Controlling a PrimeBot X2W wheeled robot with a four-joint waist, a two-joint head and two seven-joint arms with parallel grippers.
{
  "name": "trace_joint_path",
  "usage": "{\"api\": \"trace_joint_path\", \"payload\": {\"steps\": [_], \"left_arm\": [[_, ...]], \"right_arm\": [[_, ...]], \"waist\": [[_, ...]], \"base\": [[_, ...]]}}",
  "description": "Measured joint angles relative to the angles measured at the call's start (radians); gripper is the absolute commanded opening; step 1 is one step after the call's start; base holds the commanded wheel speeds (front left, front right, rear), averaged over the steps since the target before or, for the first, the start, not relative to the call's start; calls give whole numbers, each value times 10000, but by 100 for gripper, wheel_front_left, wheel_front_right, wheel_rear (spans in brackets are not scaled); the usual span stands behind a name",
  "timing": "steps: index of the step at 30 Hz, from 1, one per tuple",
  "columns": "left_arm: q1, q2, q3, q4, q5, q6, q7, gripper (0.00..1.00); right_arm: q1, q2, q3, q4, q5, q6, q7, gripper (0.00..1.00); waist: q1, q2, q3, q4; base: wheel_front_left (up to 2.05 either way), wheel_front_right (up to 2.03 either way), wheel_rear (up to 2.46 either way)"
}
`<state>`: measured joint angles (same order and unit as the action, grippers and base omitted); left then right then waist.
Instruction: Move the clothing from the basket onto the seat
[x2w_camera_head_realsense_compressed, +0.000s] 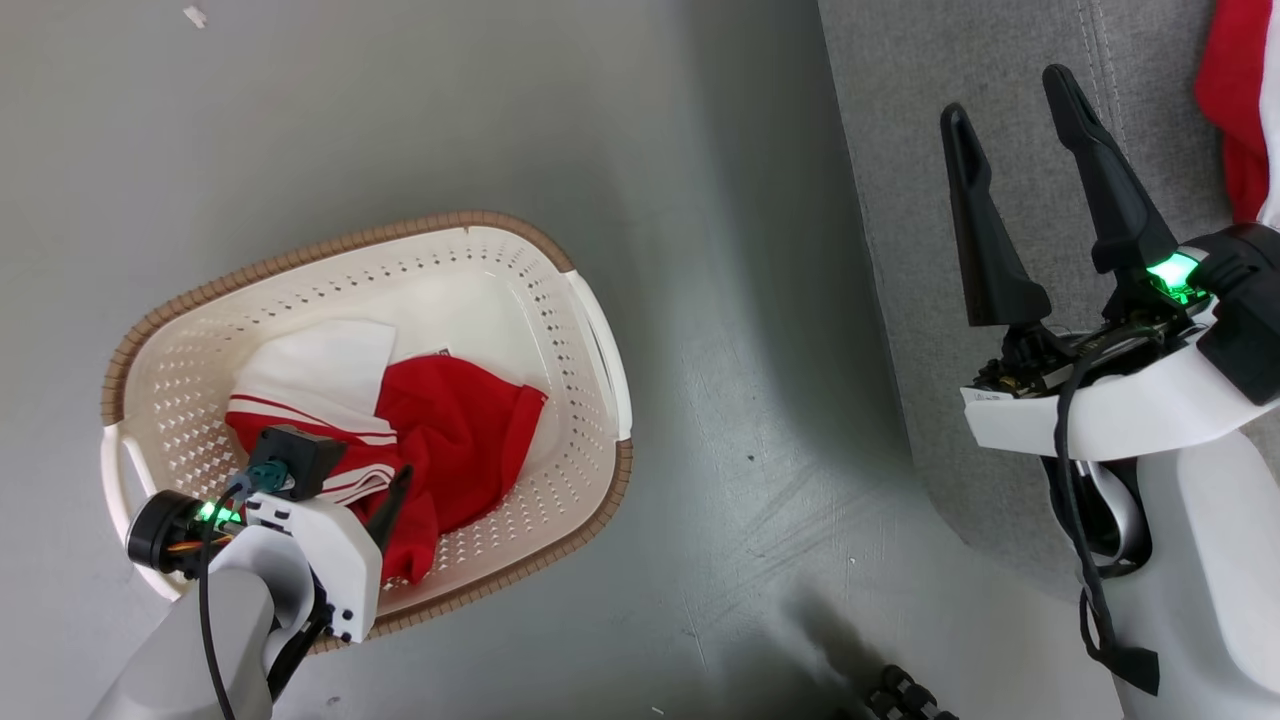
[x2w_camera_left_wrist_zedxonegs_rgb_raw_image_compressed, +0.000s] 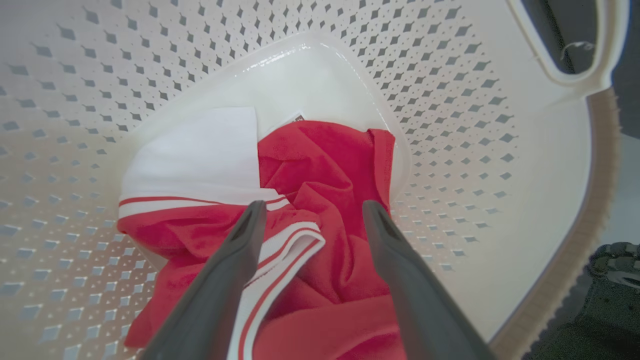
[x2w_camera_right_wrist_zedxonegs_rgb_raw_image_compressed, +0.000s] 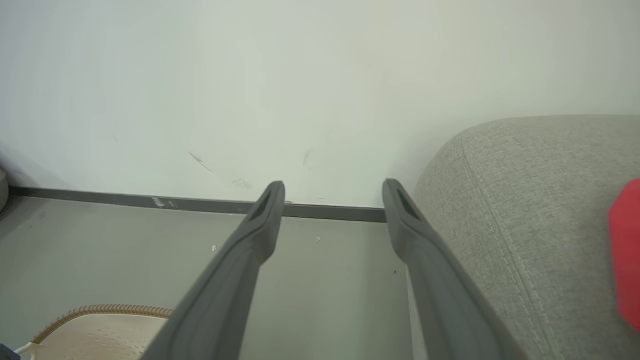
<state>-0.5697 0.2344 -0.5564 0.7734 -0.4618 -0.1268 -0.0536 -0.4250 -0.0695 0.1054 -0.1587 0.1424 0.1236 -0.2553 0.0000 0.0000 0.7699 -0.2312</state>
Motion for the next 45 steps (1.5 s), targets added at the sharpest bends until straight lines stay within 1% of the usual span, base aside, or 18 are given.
{"api": "trace_joint_path", "payload": {"steps": [7, 10, 13, 20, 26, 28, 30, 35, 38, 41, 42, 43, 44, 45], "left_arm": [[-389, 61, -410, 297, 144, -2, 111, 100], [-551, 221, -545, 635, 405, -2, 372, 100], [-653, 382, -610, 786, 518, -2, 395, 100], [-998, 539, -830, 1191, 907, -2, 571, 100], [-1062, 637, -1304, 1697, 1421, 15, 1064, 100], [-1139, 734, -1557, 1870, 1735, 104, 1244, 100], [-1196, 800, -1570, 1883, 1801, 121, 1214, 100], [-1267, 769, -1584, 2021, 1870, 374, 1212, 100], [-1423, 763, -1689, 2148, 2046, 433, 1227, 100], [-1569, 765, -1716, 2207, 2186, 635, 1214, 100], [-1619, 761, -1741, 2220, 2205, 640, 1212, 93], [-1651, 750, -1758, 2257, 2228, 642, 1212, 25], [-1666, 732, -1783, 2324, 2255, 681, 1214, 0], [-1669, 713, -1802, 2383, 2265, 729, 1214, 0]], "right_arm": [[-168, 58, 115, -52, -2, 0, 0, 100], [-359, 73, 155, -59, 0, 0, 0, 100], [-526, 94, 190, -107, 0, 0, 0, 100], [-564, 113, 322, -125, 4, 0, 0, 100], [-793, 151, 445, -102, 35, 0, 0, 100], [-813, 159, 481, -71, 61, 0, 0, 100], [-826, 161, 506, -31, 61, 0, 0, 100], [-950, 173, 548, 17, 73, 0, 0, 100], [-953, 182, 552, 35, 77, 0, 0, 100], [-958, 188, 550, 58, 79, 0, 0, 100], [-961, 194, 548, 65, 79, 0, 0, 100], [-963, 196, 548, 77, 84, 0, 0, 100], [-965, 198, 548, 82, 127, 0, 0, 100], [-965, 198, 545, 84, 176, 0, 0, 100]], "waist": [[0, 0, 448, -215], [0, 0, 621, -315], [0, 0, 774, -424], [0, 0, 1063, -692], [0, 0, 1242, -935], [0, 0, 1285, -1014], [0, 0, 1319, -1083], [0, 0, 1391, -1207], [0, 0, 1432, -1248], [0, 0, 1471, -1273], [0, 0, 1481, -1277], [0, 0, 1483, -1279], [0, 0, 1483, -1280], [0, 0, 1483, -1280]], "base": [[0, 0, 0], [0, 0, 0], [0, 0, 0], [0, 0, 0], [0, 0, 0], [0, 0, 0], [0, 0, 0], [0, 0, 0], [0, 0, 0], [0, 0, 0], [0, 0, 0], [0, 0, 0], [0, 0, 0], [0, 0, 0]]}}
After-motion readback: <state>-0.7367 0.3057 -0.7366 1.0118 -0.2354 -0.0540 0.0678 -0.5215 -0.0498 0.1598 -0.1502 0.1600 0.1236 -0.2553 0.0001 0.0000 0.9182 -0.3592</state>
